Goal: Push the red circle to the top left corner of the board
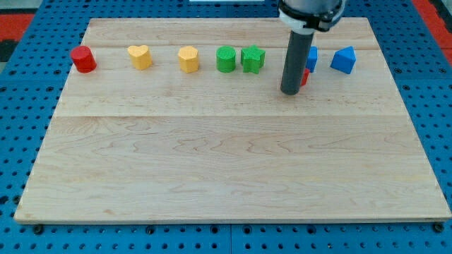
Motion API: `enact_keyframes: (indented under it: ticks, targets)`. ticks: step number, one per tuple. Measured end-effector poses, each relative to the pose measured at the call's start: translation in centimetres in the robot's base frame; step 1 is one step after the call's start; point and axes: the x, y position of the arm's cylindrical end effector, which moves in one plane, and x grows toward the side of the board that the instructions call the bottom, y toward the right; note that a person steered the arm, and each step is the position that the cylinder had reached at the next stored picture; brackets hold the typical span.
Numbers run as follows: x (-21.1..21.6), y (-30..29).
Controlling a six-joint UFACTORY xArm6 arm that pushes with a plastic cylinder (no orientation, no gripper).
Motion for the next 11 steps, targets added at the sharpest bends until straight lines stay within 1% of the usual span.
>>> enact_keyframes:
  ticks: [1,2,3,4,5,7,8,9,10,11]
  targets:
    - [-0.4,3.0]
    - [4.5,2.0]
    - [4.8,-9.3]
    - [4.4,-23.6]
    - [-1.0,-33.7]
    - [-4.1,-38.9]
    - [-7.1,-39.0]
    - [-5.7,-39.2]
    - [-5.7,-41.7]
    - [-8.7,-40.6]
